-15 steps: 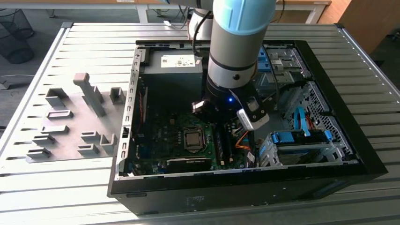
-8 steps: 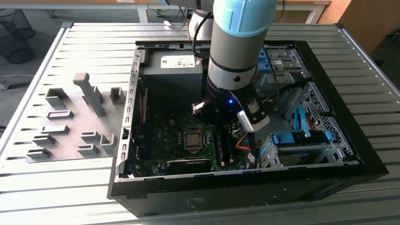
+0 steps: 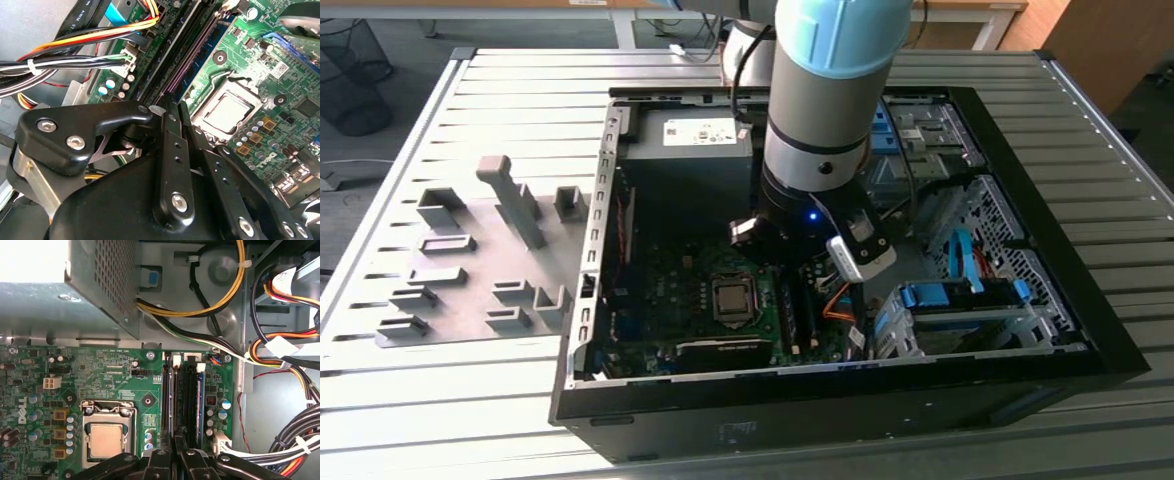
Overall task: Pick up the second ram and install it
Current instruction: 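Insert the second ram into the second slot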
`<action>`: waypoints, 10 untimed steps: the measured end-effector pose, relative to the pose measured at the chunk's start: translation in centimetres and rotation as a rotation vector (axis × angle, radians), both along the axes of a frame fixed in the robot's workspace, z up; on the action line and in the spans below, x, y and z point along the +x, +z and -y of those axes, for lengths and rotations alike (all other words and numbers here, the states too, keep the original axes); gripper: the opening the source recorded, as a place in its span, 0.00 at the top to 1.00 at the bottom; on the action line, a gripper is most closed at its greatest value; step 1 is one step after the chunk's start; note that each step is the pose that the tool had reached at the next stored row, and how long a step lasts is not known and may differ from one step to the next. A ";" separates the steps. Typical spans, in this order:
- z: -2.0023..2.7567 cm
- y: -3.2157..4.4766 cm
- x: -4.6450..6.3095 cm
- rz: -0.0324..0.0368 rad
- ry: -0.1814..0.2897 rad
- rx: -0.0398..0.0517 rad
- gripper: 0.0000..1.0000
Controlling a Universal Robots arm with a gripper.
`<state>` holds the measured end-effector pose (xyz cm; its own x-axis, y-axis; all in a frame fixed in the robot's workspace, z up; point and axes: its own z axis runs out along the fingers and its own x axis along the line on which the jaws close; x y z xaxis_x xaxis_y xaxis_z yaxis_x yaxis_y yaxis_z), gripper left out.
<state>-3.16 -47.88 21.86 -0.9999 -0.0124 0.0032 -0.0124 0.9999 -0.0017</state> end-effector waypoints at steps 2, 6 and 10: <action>0.00 0.16 0.0 0.0000 0.000 -0.0001 0.86; -0.05 0.34 0.0 0.0000 0.000 0.0000 0.86; -0.10 0.35 0.0 0.0000 0.000 -0.0005 0.86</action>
<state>-3.14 -47.78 22.21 -0.9999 -0.0124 0.0032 -0.0124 0.9999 -0.0022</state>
